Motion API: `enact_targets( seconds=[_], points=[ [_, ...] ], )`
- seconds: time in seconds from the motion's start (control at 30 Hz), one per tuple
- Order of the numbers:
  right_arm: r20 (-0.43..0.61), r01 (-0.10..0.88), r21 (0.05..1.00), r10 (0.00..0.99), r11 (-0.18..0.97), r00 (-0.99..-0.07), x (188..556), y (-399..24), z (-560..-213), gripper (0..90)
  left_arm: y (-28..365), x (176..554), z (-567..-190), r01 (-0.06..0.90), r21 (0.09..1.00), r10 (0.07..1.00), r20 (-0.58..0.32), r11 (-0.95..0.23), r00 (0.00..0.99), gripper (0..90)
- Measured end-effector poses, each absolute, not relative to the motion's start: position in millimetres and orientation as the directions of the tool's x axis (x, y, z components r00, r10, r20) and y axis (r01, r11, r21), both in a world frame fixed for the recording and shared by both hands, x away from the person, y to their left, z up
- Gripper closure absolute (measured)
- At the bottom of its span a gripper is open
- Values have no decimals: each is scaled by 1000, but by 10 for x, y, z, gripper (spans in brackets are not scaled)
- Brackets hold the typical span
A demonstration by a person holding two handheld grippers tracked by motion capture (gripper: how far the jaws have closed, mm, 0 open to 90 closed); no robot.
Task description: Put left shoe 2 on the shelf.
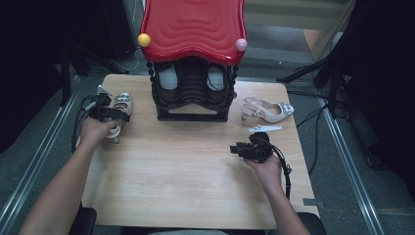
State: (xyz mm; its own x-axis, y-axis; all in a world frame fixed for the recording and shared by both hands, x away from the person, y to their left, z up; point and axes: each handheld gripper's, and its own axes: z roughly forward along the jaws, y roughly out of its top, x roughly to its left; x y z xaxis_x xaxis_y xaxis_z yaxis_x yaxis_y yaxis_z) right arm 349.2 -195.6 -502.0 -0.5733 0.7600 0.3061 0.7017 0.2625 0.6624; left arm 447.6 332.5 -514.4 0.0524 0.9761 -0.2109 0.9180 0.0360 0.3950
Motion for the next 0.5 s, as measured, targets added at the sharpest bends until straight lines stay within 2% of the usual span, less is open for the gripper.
enact_targets(
  seconds=[0.3, 0.33, 0.5],
  points=[
    [307, 705, 659, 762, 261, -570, 3497, -1953, -5023, 622, 3387, 4419, -5115, 904, 416, 971, -239, 99, 4, 222],
    [307, 705, 660, 763, 260, -569, 3497, -1954, -5022, 621, 3401, 4409, -5109, 900, 426, 972, -236, 95, 10, 267],
    [308, 706, 660, 765, 256, -565, 3502, -1962, -5022, 620, 3397, 4417, -5098, 904, 417, 972, -236, 95, 6, 281]
  ],
)
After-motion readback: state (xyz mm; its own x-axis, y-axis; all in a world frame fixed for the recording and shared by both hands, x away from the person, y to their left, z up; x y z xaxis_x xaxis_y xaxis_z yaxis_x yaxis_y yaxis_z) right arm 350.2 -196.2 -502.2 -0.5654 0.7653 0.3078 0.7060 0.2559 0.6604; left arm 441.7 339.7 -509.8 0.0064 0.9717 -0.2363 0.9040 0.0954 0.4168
